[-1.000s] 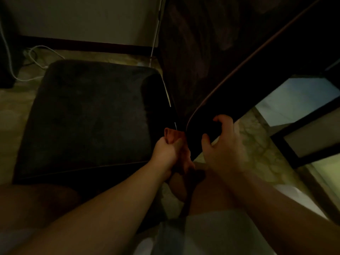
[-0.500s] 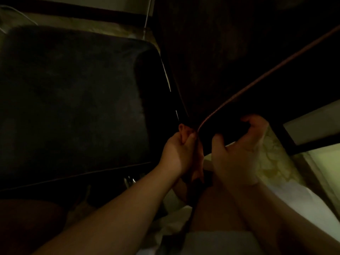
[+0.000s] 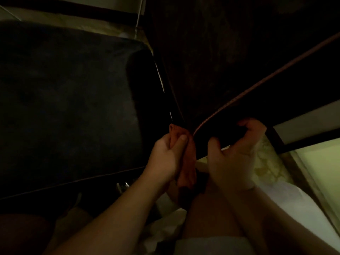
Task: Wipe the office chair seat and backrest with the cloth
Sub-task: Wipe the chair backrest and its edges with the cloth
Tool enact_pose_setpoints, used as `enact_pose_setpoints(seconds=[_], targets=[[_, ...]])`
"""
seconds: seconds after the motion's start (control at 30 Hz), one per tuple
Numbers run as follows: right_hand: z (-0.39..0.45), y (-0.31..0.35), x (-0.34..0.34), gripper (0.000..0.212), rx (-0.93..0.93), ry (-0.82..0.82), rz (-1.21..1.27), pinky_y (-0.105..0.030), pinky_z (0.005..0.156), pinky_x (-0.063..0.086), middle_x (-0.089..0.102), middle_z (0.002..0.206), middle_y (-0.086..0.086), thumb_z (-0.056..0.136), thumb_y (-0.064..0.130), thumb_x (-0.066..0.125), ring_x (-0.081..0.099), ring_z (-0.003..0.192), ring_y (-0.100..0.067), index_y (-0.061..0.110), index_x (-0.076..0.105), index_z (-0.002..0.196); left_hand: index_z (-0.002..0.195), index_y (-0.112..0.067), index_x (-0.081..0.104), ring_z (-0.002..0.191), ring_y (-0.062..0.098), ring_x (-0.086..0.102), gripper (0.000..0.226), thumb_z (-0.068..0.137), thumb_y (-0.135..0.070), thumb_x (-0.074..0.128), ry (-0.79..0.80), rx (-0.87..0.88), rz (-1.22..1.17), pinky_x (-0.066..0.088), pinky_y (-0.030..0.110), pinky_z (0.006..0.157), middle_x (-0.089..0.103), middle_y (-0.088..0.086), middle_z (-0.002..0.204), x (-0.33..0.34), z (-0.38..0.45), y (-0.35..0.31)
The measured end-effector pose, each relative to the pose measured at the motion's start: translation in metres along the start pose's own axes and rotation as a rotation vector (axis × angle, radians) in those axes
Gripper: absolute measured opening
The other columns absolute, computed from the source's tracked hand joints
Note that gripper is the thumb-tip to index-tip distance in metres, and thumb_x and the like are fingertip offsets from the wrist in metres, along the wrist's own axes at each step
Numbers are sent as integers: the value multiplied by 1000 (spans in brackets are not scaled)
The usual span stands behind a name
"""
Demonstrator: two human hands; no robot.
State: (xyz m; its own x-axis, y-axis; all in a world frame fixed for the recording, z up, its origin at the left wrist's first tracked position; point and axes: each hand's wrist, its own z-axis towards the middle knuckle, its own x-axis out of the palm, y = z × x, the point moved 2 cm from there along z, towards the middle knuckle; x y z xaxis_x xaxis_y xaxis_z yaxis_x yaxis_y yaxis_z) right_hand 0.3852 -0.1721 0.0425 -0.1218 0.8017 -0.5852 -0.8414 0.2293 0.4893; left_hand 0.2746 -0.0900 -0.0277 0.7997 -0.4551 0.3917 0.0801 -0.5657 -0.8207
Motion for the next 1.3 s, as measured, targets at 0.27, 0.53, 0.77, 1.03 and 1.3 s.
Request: enact_pose_setpoints(seconds=[0.27,0.53,0.77,1.03,1.3], targets=[[2,-1,1,47,-9,-9,0,-18,83,41,42,111,9,80,18,64,50,98,-12,17,40,120,103,-13,70,89,30,76,22,108,-30,57,82,-67,238,61,52,82,76,18,98,8,10,-1],[-1,-1,1,46,-23,17,14,-32,79,48,45,115,-7,83,19,62,54,98,-19,14,38,122,107,-11,71,85,19,75,13,105,-20,62,94,12,77,60,36,74,79,10,94,-9,10,5],[2,-1,0,46,11,6,46,-27,81,48,46,114,-2,83,17,63,55,97,-14,17,39,122,101,-11,71,84,27,76,18,106,-24,60,45,-81,181,62,42,74,76,16,95,11,10,-2],[0,5,0,44,28,-5,20,-24,85,44,44,115,-4,82,21,60,52,101,-17,18,39,121,102,-13,70,74,19,73,14,106,-19,58,36,-16,34,59,32,65,76,8,83,-2,-5,-12],[2,7,2,48,74,-1,26,-38,79,51,50,115,-11,82,23,60,60,99,-28,23,36,123,98,-18,71,96,35,75,18,106,-29,59,8,-116,139,60,58,90,77,15,99,20,6,-3]])
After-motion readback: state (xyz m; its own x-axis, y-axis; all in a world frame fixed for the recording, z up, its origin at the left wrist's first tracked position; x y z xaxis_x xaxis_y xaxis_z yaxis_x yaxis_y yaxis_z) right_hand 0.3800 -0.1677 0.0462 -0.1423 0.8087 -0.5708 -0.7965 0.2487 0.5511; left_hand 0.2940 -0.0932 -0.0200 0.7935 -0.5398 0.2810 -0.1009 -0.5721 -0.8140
